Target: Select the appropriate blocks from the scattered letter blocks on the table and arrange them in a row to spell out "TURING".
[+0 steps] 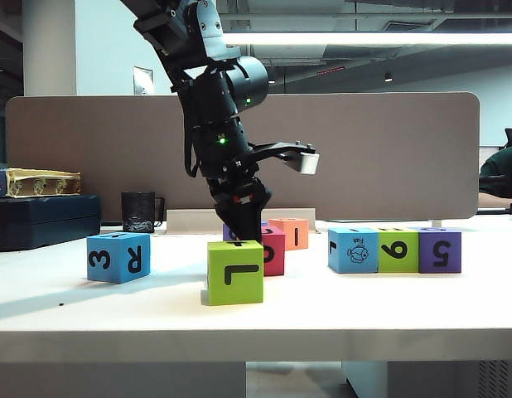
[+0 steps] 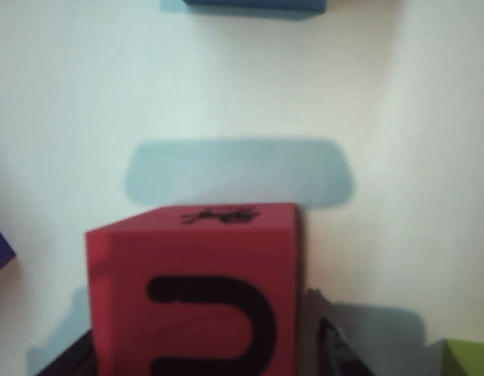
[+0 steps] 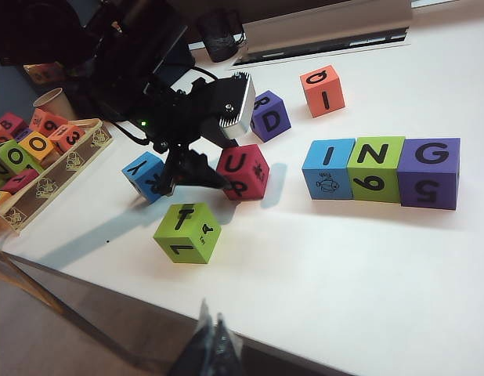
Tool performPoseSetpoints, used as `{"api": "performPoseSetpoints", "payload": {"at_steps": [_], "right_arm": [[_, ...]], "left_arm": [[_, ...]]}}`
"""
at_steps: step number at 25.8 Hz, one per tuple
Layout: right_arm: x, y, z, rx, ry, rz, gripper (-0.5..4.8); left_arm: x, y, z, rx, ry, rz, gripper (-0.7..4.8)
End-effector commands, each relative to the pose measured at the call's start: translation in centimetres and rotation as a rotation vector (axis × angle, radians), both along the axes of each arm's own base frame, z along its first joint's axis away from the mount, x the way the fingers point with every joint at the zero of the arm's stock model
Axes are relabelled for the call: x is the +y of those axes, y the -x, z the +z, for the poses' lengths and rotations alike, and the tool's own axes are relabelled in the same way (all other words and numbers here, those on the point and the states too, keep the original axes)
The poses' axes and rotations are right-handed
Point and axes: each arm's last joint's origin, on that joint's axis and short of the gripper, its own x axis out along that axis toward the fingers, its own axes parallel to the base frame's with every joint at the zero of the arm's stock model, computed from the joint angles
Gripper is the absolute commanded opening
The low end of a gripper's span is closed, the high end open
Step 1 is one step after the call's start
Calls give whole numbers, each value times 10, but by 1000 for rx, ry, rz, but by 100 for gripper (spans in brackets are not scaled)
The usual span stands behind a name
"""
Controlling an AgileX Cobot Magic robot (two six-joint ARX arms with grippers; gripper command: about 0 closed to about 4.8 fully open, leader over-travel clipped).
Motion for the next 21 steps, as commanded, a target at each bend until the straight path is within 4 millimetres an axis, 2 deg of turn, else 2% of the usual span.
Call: {"api": "performPoseSetpoints", "payload": {"at_steps": [1,4,7,15,21], "right_arm": [[0,0,3,-18,1,3,-1],[0,0,3,-17,1,3,-1],[0,0,3,-17,1,3,-1],[0,0,3,-18,1,3,-1],[0,0,3,-18,2,3,-1]], "left_arm": [[0,0,1,-4,5,-5,314],[-1,-2,2,-34,-1,6,318],[0,-2,2,-46,-17,16,380],[1,-2,4,-57,-41,55,382],[2,3,20,-63,-1,95,382]]}}
